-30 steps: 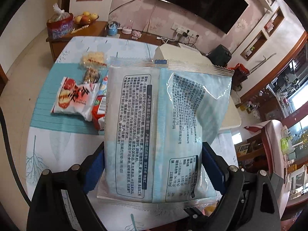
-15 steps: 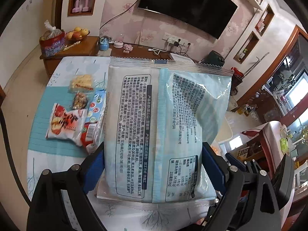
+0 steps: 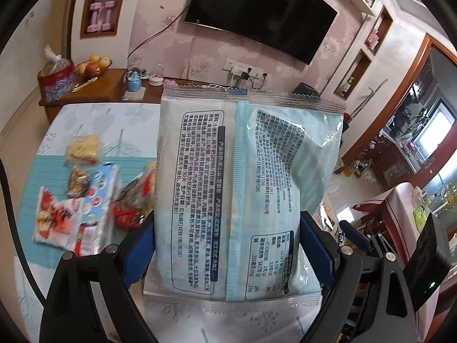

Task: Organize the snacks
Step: 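Lower the bread bag into the bin with the left gripper while the right carries the cookies, then release both packs in the bin and withdraw both grippers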

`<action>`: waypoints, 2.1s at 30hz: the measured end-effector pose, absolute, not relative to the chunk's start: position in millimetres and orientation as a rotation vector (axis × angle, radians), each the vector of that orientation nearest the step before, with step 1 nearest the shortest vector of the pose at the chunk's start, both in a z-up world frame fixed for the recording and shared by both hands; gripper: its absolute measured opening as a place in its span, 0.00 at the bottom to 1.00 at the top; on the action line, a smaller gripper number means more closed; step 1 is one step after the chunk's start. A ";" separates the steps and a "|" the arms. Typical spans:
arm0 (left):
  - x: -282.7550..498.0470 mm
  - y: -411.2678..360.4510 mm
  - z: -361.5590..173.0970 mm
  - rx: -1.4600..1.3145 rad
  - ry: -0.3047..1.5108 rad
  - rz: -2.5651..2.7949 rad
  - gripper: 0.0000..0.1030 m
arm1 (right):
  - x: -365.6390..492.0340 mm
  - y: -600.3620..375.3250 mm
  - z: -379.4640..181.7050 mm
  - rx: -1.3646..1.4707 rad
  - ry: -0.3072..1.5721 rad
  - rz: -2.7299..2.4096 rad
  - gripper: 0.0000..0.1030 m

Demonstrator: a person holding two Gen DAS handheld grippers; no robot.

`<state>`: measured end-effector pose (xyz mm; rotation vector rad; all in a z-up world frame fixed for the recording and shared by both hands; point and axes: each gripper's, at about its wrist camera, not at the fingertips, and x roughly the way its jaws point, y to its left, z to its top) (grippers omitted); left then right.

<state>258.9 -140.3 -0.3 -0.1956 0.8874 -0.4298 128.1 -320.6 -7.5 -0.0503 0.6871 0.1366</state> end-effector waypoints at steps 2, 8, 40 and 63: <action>268.0 -147.7 -6.3 -0.207 0.895 -0.439 0.89 | 136.3 -330.8 -9.4 -0.013 0.684 0.113 0.79; 288.1 -165.8 -28.4 -0.208 0.883 -0.476 0.90 | 155.4 -354.1 -17.3 0.041 0.688 0.052 0.79; 291.3 -139.8 -28.0 -0.341 0.854 -0.539 0.96 | 169.3 -394.5 -16.9 0.259 0.680 -0.057 0.85; 196.2 -43.2 21.5 -0.182 0.767 -0.349 0.97 | 123.8 -330.6 -0.3 0.264 0.814 0.004 0.85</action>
